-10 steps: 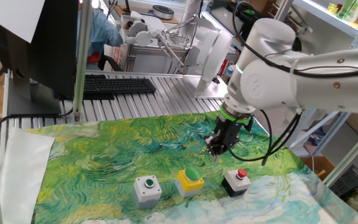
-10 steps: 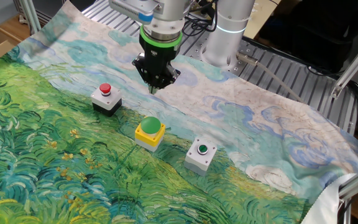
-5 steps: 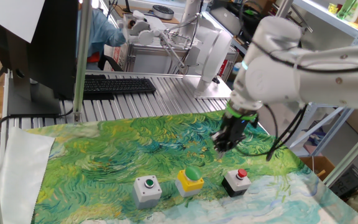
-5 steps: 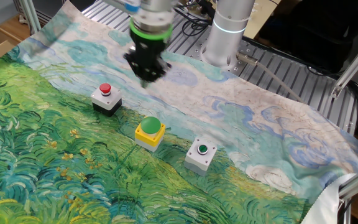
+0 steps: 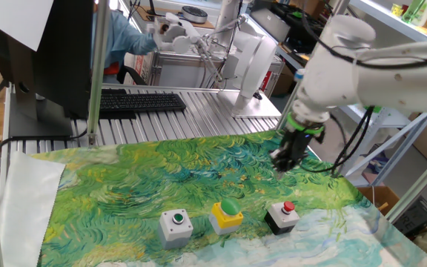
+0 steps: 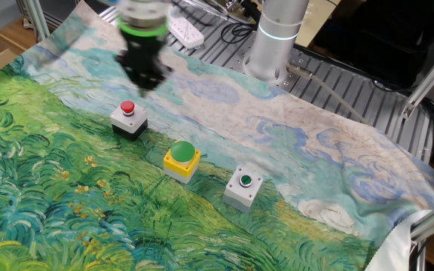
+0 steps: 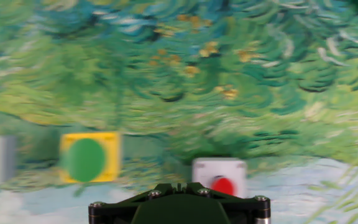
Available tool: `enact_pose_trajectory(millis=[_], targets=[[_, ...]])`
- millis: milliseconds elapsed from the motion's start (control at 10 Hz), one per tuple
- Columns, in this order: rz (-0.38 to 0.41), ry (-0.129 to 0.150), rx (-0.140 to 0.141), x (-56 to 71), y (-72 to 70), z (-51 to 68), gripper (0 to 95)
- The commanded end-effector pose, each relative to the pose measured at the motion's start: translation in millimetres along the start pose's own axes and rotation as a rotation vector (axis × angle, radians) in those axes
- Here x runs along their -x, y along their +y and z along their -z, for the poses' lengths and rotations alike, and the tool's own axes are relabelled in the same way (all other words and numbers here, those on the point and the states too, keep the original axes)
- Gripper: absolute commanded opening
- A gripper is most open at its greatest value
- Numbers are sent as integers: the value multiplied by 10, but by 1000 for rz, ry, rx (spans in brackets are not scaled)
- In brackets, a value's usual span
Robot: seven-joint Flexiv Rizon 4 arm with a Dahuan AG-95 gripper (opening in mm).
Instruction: Press three buttons from left to right in sequence
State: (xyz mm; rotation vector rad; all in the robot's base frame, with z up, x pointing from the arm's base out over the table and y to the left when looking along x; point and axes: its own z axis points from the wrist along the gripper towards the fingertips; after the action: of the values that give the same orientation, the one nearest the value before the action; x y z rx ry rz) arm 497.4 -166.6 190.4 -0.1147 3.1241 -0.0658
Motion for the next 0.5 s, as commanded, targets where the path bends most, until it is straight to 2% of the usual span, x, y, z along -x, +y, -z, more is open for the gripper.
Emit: enact_pose_trajectory(millis=[100, 300, 500], targets=[[0, -5, -13, -199, -146, -162, 0], [-7, -8, -14, -349, -177, -221, 0], [-15, -7, -21, -352, -169, -215, 0]])
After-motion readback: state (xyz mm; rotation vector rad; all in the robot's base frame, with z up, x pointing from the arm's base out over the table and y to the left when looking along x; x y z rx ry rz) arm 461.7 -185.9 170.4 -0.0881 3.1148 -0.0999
